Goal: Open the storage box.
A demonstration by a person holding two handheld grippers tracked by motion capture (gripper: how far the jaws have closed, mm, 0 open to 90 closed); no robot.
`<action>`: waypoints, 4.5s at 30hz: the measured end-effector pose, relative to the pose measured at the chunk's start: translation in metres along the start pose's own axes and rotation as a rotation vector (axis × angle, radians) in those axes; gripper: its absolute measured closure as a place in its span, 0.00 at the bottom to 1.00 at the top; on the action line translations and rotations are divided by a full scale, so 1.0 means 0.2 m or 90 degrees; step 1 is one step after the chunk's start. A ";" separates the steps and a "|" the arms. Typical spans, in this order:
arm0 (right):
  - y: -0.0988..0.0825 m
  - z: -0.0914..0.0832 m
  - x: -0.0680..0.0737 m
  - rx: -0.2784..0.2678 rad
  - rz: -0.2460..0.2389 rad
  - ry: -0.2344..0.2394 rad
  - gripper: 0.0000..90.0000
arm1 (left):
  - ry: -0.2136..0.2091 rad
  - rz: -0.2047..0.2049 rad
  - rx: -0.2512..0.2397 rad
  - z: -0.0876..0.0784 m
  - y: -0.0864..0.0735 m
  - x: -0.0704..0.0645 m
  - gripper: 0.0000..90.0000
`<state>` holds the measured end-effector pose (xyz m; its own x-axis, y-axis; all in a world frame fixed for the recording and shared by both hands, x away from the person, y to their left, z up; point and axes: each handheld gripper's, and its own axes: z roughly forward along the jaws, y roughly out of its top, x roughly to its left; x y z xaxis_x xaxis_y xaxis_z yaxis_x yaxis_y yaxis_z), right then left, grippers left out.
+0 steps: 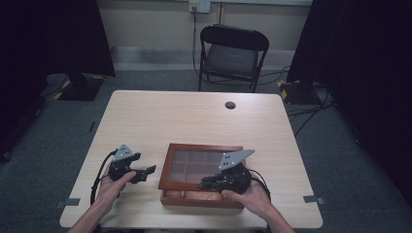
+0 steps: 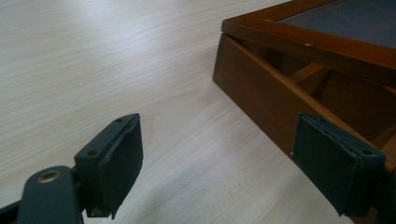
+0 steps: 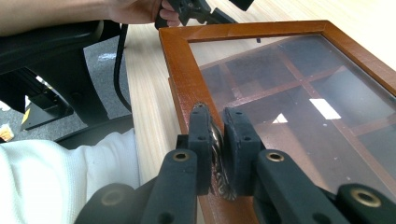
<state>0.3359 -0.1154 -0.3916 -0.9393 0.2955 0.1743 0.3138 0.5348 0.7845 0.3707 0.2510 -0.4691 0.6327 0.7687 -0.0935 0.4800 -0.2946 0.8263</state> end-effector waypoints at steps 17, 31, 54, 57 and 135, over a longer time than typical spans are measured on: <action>0.06 -0.04 -0.01 -0.001 0.001 -0.009 0.91 | -0.072 0.050 -0.035 0.01 0.04 -0.12 0.18; 0.05 -0.04 0.00 -0.007 0.002 -0.011 0.91 | -0.103 0.067 -0.064 0.03 0.06 -0.18 0.19; -0.06 -0.18 -0.02 -0.039 0.040 -0.098 0.29 | -0.121 0.074 -0.083 0.00 0.11 -0.19 0.26; -0.09 -0.20 -0.04 -0.044 0.046 -0.098 0.27 | -0.127 0.078 -0.089 0.00 0.13 -0.20 0.26; -0.01 -0.34 -0.37 -0.133 0.092 -0.187 0.36 | -0.176 0.061 -0.105 0.13 0.44 -0.11 0.48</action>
<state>0.3958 -0.1923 -0.3664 -0.7979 0.5868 0.1380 0.3772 0.3074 0.8736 0.4149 0.1940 -0.4085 0.8219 0.5522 -0.1396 0.3199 -0.2448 0.9153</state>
